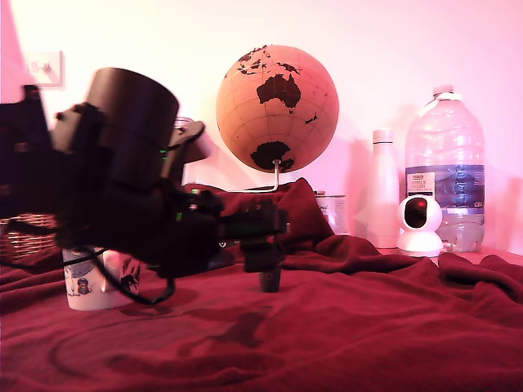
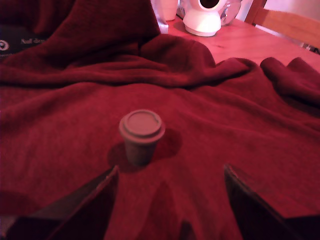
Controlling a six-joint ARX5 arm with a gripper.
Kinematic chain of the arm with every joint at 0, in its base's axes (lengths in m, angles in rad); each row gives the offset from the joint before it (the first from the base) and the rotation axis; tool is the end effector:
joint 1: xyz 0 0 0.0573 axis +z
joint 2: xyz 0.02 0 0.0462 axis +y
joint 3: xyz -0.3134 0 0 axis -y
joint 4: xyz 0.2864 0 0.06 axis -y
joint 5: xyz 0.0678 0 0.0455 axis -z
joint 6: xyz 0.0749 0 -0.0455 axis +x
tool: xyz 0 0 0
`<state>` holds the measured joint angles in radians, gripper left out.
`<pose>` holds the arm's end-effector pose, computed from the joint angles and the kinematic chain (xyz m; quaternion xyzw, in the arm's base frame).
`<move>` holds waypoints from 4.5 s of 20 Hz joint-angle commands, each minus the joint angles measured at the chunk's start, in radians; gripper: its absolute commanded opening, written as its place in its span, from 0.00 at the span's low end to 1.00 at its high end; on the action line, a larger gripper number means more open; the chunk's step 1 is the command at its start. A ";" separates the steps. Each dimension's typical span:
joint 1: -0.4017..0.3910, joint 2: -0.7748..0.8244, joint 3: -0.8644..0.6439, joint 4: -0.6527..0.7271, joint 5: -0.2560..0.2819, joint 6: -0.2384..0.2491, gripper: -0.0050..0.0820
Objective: Pick up the coffee capsules on the table and drop them inside the coffee cup
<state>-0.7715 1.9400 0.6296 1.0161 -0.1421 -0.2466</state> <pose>0.2946 -0.2717 0.0933 -0.0515 0.1682 -0.2877 0.9414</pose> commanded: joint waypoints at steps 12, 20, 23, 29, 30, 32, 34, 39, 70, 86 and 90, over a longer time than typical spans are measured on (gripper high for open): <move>0.042 0.032 0.088 -0.067 0.024 0.011 0.75; 0.050 0.092 0.156 -0.105 0.057 0.011 0.75; 0.052 0.120 0.178 -0.113 0.064 0.011 0.75; 0.054 0.167 0.231 -0.158 0.086 -0.003 0.75; 0.057 0.167 0.237 -0.161 0.086 -0.014 0.75; 0.067 0.169 0.253 -0.190 0.086 -0.019 0.75; 0.077 0.176 0.268 -0.205 0.095 -0.019 0.75; 0.089 0.196 0.298 -0.238 0.119 -0.026 0.75; 0.082 0.082 0.300 -0.411 0.225 0.092 0.20; 0.055 -0.111 0.272 -0.669 0.266 0.195 0.20; 0.055 -0.174 0.212 -0.647 0.257 0.200 0.20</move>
<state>-0.7135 1.7729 0.8703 0.3607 0.1169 -0.0517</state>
